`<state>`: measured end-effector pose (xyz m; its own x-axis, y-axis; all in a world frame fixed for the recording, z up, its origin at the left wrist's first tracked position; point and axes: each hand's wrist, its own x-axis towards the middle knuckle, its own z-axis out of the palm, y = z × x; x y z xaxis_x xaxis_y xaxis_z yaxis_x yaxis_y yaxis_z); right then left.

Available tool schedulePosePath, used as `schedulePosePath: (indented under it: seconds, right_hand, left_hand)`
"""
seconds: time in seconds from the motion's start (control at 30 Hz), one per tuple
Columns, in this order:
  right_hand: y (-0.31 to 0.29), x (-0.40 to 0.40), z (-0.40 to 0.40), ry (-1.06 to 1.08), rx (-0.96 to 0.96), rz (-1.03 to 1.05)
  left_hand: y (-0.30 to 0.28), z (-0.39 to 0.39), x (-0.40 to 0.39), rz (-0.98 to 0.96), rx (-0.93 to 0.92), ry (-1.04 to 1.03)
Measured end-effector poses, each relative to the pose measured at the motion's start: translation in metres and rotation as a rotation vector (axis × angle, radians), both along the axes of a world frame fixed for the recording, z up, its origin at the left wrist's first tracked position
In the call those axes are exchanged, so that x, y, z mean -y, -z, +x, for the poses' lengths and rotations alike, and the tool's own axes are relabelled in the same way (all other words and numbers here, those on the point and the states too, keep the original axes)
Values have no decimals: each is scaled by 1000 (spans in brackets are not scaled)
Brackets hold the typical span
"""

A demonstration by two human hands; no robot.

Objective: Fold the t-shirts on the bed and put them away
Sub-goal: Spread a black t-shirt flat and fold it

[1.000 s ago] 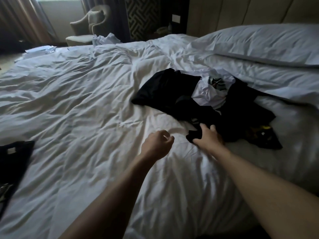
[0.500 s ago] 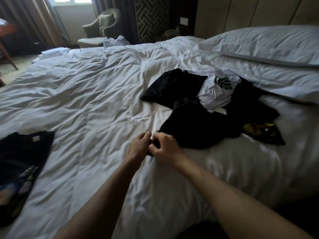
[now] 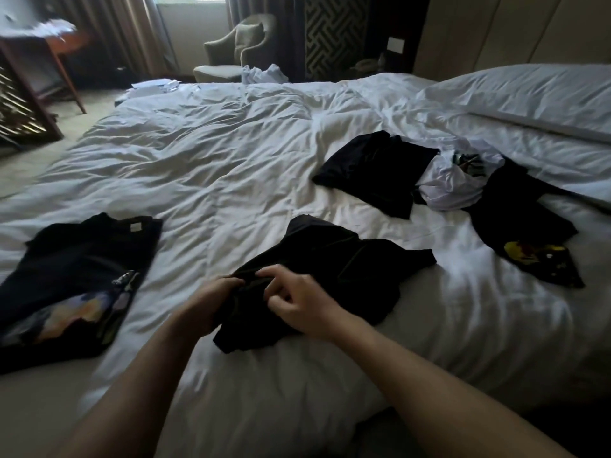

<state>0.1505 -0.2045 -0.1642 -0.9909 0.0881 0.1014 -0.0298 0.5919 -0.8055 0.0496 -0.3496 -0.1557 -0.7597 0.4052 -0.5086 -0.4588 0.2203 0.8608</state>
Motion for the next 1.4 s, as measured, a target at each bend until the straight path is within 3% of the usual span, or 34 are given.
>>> schedulePosePath:
  seconds: [0.07, 0.13, 0.23, 0.3, 0.4, 0.43, 0.57, 0.67, 0.8, 0.83, 0.9, 0.97, 1.03, 1.1, 1.17, 1.27, 1.33, 1.4]
  right_hand:
    - [5, -18, 3, 78, -108, 405]
    - [9, -37, 11, 52, -1, 776]
    - [18, -49, 20, 4, 267, 953]
    - [21, -46, 19, 58, 148, 761]
    - [-1, -36, 13, 216, 14, 46]
    - [-15, -35, 9, 240, -5, -99]
    - [-71, -24, -10, 208, -10, -266]
    - [-101, -12, -26, 188, 38, -327]
    - [-118, 2, -54, 184, 170, -595]
    - [-120, 4, -61, 180, 220, -658]
    - [-117, 5, -78, 202, 297, -761]
    - [-113, 6, -95, 235, 346, -885]
    - [-107, 8, -110, 327, 332, -986]
    - [-101, 10, -121, 404, 262, -1106]
    - [-102, 15, -124, 418, 219, -1183]
    - [-102, 21, -125, 331, 216, -1412]
    - [-108, 23, -117, 258, 238, -1331]
    - [-115, 27, -101, 144, 252, -1106]
  left_hand:
    - [-9, 3, 17, 109, 133, -79]
    - [-16, 1, 38, 251, 210, -140]
    - [-23, 3, 60, 377, 122, -163]
    - [-30, 11, 67, 480, 1, -182]
    - [-40, 13, 72, 644, 4, -252]
    - [-39, 7, 76, 652, 13, -288]
    - [-31, -8, 89, 533, 23, -302]
    - [-21, -18, 90, 110, -242, -204]
    - [-3, -32, 92, -461, -524, -225]
    - [-7, -27, 86, -490, -594, -277]
    - [-19, -11, 70, -458, -912, -343]
    - [-29, 13, 54, -342, -1395, -347]
    - [-33, 38, 38, -189, -1605, -257]
    - [-36, 47, 23, -183, -1457, -121]
    - [-29, 50, 10, -301, -1205, -34]
    - [-16, 41, 3, -166, -1038, -194]
    - [-16, 28, 8, -3, -872, -315]
    - [-26, 19, 17, 200, -678, -339]
